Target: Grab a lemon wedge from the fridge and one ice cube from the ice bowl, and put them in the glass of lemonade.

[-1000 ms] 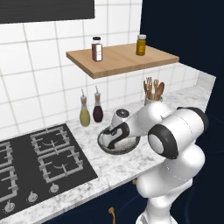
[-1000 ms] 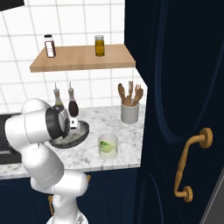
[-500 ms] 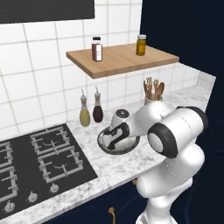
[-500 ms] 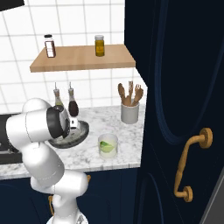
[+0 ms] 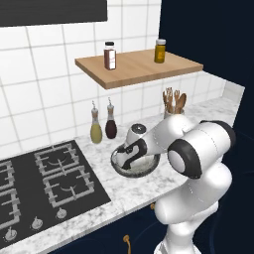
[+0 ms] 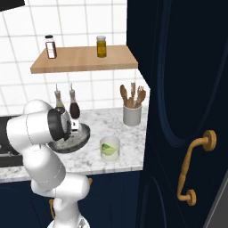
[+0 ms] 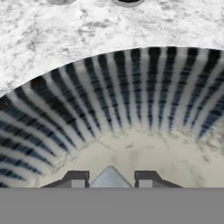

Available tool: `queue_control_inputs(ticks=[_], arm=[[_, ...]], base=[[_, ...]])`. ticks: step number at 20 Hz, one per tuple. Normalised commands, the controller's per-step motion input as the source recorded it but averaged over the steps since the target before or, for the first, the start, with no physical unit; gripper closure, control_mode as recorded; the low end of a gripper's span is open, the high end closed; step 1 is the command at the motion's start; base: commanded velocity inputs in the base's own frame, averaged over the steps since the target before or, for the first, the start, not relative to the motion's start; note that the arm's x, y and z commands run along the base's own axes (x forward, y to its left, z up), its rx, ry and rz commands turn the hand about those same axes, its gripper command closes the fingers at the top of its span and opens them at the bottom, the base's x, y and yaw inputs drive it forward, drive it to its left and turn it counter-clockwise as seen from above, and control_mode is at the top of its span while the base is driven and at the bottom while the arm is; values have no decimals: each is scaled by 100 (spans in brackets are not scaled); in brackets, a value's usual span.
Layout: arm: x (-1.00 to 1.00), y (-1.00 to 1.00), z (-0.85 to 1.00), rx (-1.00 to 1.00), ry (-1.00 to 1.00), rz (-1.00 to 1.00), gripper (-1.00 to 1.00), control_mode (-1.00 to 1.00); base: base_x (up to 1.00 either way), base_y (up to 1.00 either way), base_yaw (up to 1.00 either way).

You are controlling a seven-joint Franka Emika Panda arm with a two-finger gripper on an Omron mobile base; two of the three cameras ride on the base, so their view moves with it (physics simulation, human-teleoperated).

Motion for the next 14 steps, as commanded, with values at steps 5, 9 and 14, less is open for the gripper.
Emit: queue_control_inputs(ticks=[5,9,14], arm=[[-4,0,3,0,0,0,100,-100],[-17,0,24,0,0,0,100,-100],[-2,0,33,0,0,0,100,-100]], base=[[0,0,0],[0,0,0],[0,0,0]])
